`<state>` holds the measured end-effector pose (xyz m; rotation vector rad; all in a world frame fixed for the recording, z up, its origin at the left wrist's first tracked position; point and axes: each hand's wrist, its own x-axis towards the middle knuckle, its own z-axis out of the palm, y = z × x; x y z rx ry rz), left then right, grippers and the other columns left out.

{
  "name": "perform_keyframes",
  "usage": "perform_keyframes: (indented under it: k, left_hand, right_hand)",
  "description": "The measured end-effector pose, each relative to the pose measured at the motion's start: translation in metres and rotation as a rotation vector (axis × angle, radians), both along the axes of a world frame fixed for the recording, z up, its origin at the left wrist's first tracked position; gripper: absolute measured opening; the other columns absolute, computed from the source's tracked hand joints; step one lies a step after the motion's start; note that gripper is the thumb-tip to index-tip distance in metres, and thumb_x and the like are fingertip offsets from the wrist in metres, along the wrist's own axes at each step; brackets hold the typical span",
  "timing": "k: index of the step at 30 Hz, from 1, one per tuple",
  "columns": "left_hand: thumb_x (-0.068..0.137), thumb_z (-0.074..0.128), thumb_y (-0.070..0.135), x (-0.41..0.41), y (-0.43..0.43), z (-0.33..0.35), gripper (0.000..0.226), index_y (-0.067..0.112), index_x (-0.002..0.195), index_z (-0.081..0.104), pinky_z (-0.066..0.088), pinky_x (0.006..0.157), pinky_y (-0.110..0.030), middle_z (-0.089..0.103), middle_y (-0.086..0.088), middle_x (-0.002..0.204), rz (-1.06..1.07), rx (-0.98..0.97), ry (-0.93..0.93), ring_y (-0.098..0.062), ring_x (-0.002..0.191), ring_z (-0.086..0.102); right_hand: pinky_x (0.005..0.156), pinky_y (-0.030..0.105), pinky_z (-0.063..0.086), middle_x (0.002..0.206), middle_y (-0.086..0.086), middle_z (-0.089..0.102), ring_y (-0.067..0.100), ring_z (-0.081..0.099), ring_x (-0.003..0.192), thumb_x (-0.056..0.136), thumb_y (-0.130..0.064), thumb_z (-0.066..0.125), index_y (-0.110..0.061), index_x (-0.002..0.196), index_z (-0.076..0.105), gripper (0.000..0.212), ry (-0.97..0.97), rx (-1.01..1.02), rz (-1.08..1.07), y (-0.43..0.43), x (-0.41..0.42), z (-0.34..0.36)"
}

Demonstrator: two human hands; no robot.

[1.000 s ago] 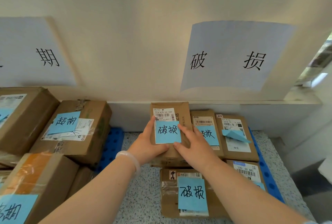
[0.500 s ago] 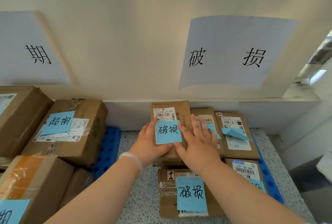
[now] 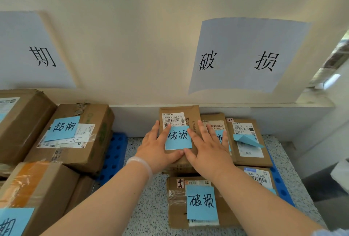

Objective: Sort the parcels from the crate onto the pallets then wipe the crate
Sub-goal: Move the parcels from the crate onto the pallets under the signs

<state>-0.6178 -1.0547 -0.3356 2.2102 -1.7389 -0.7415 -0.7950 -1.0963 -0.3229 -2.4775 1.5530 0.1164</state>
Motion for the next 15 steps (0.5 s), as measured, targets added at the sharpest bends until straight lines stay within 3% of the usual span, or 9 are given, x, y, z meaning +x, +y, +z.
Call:
perform_keyframes:
  k: [8, 15]
  left_hand:
    - [0.082, 0.05, 0.073, -0.003, 0.01, 0.01, 0.094, 0.041, 0.154, -0.001, 0.015, 0.12, -0.049, -0.02, 0.01, 0.161, -0.028, 0.002, -0.044, -0.023, 0.149, -0.005]
    - [0.082, 0.048, 0.076, -0.008, 0.026, 0.023, 0.095, 0.041, 0.154, -0.004, 0.011, 0.122, -0.049, -0.021, 0.007, 0.162, -0.063, -0.054, -0.151, -0.024, 0.15, -0.006]
  right_hand:
    - [0.116, 0.052, -0.02, 0.162, -0.008, -0.021, 0.015, -0.025, 0.147, 0.094, -0.068, 0.02, -0.039, 0.156, 0.001, 0.071, -0.021, -0.013, 0.057, 0.016, -0.01, 0.013]
    - [0.113, 0.049, -0.024, 0.162, -0.007, -0.021, 0.015, -0.026, 0.147, 0.089, -0.072, 0.03, -0.041, 0.154, -0.003, 0.079, -0.026, -0.058, 0.08, 0.039, -0.019, 0.018]
